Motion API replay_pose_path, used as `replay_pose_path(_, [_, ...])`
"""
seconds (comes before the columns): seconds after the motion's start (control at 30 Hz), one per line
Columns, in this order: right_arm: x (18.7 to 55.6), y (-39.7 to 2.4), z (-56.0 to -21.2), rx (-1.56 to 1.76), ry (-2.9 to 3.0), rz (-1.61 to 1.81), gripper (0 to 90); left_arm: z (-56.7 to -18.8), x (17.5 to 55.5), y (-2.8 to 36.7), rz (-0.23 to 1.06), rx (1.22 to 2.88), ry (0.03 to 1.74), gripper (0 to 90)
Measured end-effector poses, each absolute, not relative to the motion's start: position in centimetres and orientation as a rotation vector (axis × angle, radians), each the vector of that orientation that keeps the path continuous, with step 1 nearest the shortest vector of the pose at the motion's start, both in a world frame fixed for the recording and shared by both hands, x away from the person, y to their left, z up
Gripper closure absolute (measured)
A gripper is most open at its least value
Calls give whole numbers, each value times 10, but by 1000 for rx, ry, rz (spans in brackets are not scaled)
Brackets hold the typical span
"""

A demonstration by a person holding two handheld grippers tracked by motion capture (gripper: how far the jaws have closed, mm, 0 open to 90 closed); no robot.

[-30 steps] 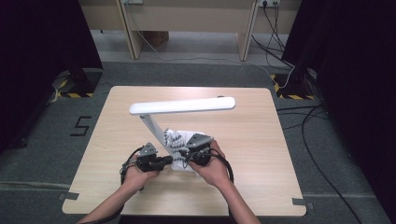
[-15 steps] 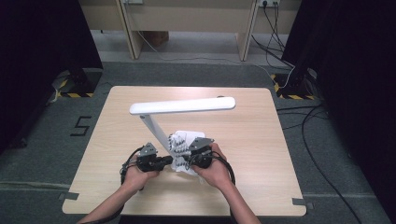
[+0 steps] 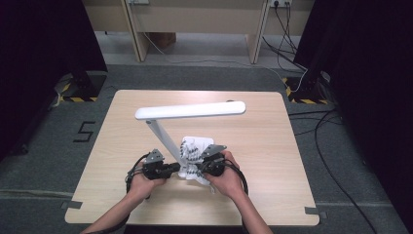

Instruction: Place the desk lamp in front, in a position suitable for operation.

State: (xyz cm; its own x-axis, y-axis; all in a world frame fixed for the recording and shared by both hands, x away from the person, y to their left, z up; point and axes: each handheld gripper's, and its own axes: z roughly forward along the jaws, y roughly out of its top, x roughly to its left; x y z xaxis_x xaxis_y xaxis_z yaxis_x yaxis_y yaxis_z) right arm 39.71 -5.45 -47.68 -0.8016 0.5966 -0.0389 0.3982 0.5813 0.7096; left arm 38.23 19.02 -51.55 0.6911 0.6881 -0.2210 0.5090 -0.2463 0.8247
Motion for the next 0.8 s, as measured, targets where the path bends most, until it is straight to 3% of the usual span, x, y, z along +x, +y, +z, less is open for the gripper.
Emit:
replay_pose_path(0.3, [394,-51,-466,983,2401,1175,716,-516,382,190,231,1910,935,831])
replay_pose_path(0.8, [394,-46,-489,1096,2377,1080,721,-515,382,190,234,1914,929,830])
